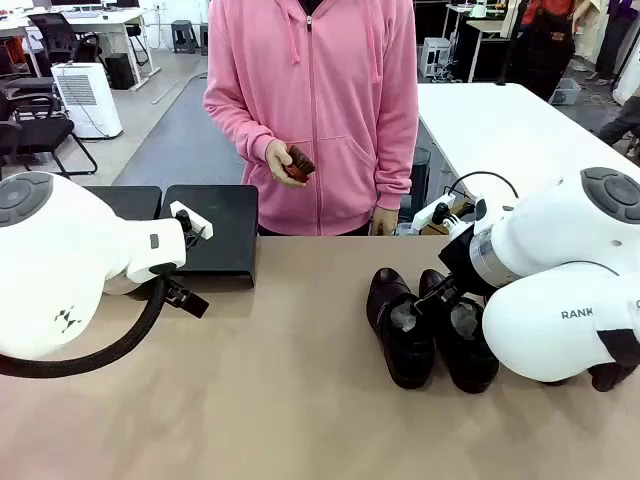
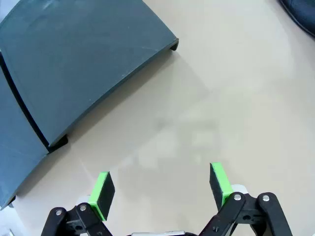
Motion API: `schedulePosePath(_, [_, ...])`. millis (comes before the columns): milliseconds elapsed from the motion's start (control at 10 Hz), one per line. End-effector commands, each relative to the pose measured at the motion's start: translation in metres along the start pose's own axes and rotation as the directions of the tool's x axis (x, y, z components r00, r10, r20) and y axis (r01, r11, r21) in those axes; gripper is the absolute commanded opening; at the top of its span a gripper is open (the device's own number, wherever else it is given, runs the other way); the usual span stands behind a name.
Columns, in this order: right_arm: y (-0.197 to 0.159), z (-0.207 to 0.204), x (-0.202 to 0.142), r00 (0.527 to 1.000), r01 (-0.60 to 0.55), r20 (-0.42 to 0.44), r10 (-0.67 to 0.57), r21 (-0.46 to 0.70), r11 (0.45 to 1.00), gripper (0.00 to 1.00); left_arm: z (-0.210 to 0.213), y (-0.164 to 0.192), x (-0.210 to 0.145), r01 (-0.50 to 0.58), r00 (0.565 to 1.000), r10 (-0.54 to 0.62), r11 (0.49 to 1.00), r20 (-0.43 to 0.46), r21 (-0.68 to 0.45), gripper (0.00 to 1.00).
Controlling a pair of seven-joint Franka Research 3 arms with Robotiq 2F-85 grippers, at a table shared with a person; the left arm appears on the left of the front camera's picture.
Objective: Organize the shoes by placing them on the stand.
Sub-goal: Pick up one Shoe and place it in the middle of the table.
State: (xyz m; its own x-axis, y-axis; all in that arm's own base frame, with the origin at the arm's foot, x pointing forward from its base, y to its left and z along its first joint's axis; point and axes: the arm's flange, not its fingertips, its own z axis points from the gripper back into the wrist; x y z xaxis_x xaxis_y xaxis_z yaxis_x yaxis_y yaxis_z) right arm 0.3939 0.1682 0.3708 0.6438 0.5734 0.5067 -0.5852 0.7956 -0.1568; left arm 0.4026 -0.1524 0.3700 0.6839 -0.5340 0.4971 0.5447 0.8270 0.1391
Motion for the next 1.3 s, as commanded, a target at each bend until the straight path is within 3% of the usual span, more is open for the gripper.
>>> schedulePosePath(0, [0.0000,0.0000,0.0000,1.000,0.000,0.000,0.000,0.000,1.000,1.00,0.0003,0.0000,0.0001,0.000,1.000,0.000,1.000,0.001,0.000,1.00])
schedulePosePath(1200, [0.0001,0.0000,0.0000,1.000,-0.001,0.000,0.001,0.000,1.000,1.00,0.0003,0.0000,0.0001,0.000,1.000,0.000,1.000,0.001,0.000,1.00])
